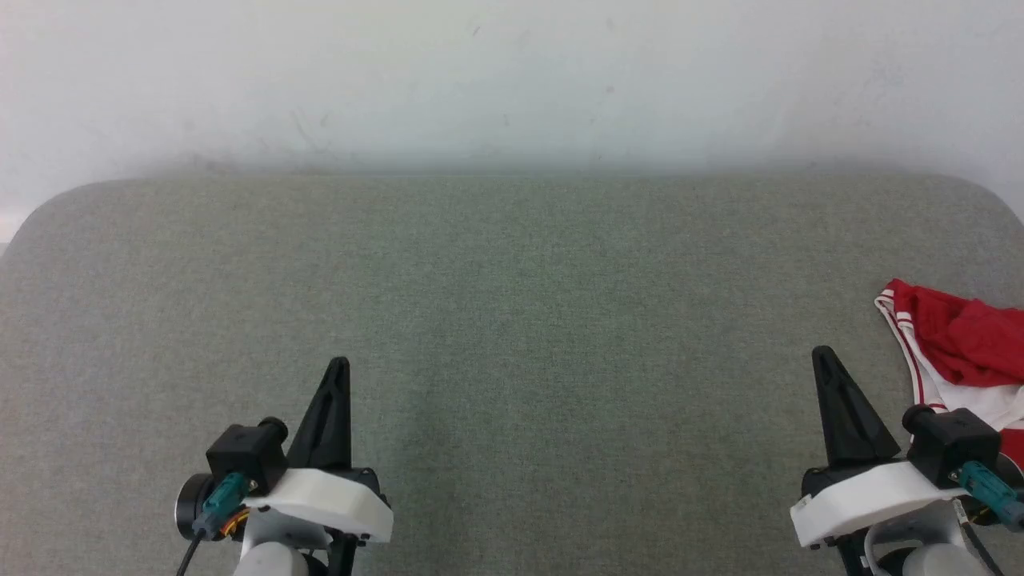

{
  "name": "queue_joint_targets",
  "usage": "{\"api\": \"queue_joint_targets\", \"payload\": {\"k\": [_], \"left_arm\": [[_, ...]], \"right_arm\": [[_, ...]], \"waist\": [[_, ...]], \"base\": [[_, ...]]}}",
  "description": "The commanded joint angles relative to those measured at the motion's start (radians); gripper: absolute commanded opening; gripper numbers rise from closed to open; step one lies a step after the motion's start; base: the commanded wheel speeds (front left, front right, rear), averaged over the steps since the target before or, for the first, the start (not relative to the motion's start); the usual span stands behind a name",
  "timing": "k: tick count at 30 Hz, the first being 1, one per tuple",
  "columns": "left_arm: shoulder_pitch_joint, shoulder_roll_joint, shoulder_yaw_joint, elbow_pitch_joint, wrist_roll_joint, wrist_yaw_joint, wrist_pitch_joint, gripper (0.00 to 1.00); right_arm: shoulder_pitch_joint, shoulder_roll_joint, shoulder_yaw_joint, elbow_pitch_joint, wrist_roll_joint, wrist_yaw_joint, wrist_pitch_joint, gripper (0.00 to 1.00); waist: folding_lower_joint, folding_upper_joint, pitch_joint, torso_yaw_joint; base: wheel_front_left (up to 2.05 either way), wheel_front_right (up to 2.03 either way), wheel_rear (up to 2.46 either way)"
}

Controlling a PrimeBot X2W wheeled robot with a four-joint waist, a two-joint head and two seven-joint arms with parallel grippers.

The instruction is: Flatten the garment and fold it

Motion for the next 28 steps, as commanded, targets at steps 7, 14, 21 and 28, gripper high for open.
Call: {"api": "queue_joint_targets", "payload": {"k": [7,14,21,28], "left_arm": [[0.005,0.000,0.003,-0.012,0.011,0.003,0.013,0.00],[0.009,-0.001,0.006,-0.026,0.024,0.006,0.027,0.00],[0.014,-0.001,0.009,-0.040,0.036,0.010,0.042,0.00],[0.019,-0.001,0.012,-0.053,0.048,0.013,0.056,0.00]], "right_arm": [[0.000,0.000,0.002,-0.004,-0.007,0.000,0.008,0.00],[0.000,0.000,0.004,-0.009,-0.015,0.000,0.018,0.00],[-0.001,0.001,0.005,-0.013,-0.023,0.000,0.027,0.00],[-0.001,0.001,0.007,-0.018,-0.030,0.000,0.036,0.00]], "waist": [[0.0000,0.0000,-0.001,-0.003],[0.0000,0.0000,-0.003,-0.007],[0.0000,0.0000,-0.004,-0.010],[0.0000,0.0000,-0.006,-0.013]], "base": [[0.00,0.00,0.00],[0.00,0.00,0.00],[0.00,0.00,0.00],[0.00,0.00,0.00]]}}
